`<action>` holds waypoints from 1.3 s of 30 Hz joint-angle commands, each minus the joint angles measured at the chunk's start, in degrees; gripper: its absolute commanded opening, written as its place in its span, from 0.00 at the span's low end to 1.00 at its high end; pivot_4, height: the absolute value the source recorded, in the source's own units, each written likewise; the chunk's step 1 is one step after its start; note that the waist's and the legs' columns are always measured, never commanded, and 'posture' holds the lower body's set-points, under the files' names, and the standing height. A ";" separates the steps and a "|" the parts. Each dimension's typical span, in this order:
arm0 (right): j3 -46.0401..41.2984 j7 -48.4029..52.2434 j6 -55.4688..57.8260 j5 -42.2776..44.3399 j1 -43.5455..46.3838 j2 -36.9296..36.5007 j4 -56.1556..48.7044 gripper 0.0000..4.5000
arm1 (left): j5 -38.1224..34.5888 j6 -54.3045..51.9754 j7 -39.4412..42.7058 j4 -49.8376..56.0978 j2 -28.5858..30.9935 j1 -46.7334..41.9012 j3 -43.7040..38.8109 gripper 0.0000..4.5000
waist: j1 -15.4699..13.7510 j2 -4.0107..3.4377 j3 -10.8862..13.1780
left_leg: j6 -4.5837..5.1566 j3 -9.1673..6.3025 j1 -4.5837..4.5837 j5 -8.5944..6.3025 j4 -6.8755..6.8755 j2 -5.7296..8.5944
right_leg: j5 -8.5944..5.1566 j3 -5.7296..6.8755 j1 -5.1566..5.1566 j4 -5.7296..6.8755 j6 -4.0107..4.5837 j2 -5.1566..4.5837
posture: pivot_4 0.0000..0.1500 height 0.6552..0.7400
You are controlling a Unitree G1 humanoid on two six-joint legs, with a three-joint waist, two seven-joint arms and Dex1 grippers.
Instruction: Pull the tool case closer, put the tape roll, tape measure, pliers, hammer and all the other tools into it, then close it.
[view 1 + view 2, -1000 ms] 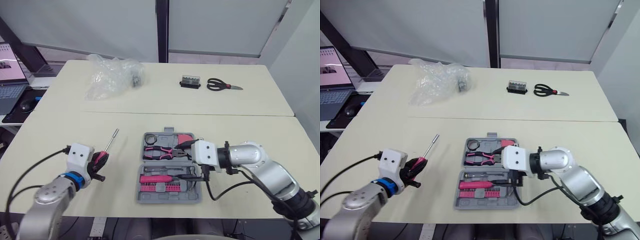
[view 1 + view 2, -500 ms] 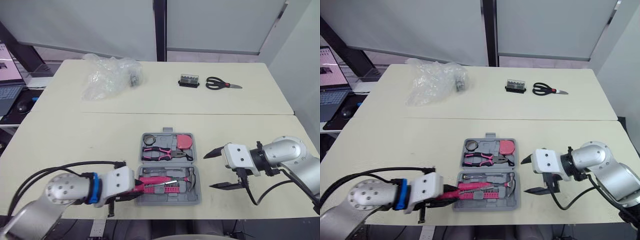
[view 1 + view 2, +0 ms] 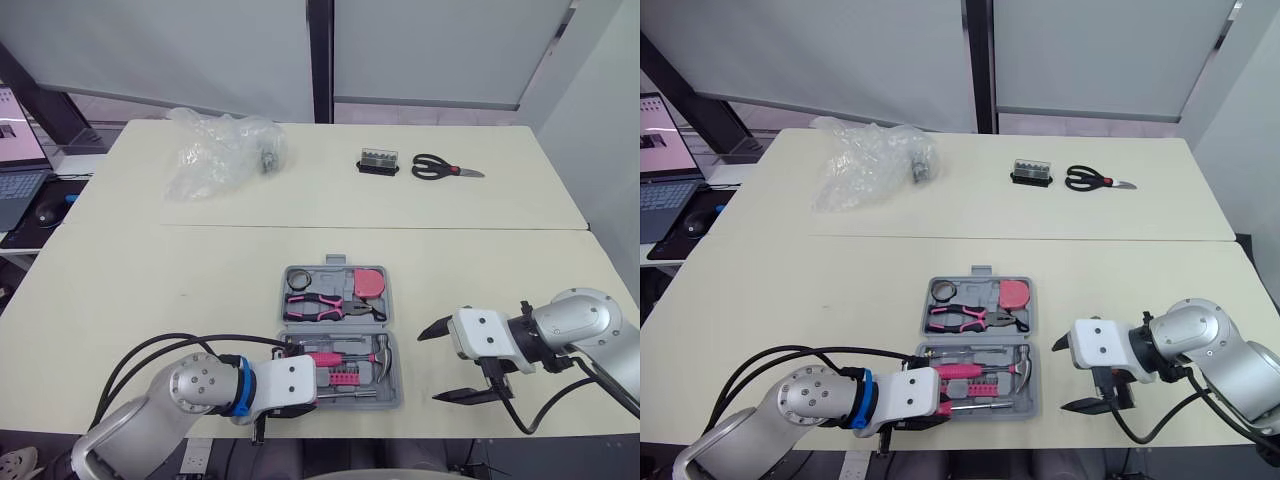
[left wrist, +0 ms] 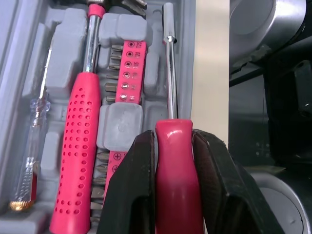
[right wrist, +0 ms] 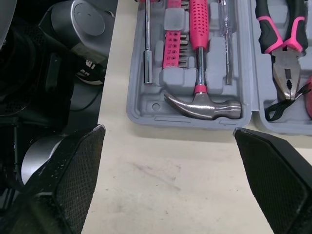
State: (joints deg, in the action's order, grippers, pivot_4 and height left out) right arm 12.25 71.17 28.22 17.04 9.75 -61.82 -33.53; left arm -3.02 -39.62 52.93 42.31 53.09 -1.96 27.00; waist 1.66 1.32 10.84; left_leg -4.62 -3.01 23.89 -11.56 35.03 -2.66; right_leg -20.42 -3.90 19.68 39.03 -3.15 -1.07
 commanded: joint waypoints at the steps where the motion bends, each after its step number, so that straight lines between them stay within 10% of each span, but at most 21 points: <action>1: -1.88 0.52 -0.92 0.41 -0.21 -0.97 -1.34 1.00 | 1.45 -0.68 -0.68 0.00 -1.81 -1.96 1.90 0.17 | 0.00 0.00 0.00 | 0.00 0.00 0.00 0.00 0.01 0.00 | 0.00 0.00 0.00 0.00 0.00 0.00 | 1.00 1.00; 35: -1.78 -1.11 1.51 0.92 0.12 -0.99 -3.42 1.00 | 2.65 -4.24 -0.55 -2.68 -5.22 -6.52 6.84 0.17 | 0.00 0.00 -0.01 | 0.01 -0.10 -0.02 0.01 0.17 0.01 | 0.01 0.09 -0.13 0.10 0.00 0.01 | 1.00 1.00; 39: -1.74 -1.30 1.55 0.96 0.19 -0.87 -3.46 1.00 | 1.60 -4.76 -0.31 -1.96 -5.37 -7.32 5.40 0.44 | -0.01 0.00 -0.01 | 0.01 -0.11 -0.02 0.01 0.20 0.01 | 0.01 0.10 -0.13 0.11 0.00 0.01 | 1.00 1.00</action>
State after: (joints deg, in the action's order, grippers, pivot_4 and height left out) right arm 12.06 69.87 29.65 17.09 9.69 -62.50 -35.24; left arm -0.83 -44.30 52.40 38.68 47.95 -8.82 33.77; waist 1.65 1.32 10.83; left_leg -4.61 -3.12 23.87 -11.55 35.24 -2.65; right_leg -20.41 -3.80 19.54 39.16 -3.15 -1.06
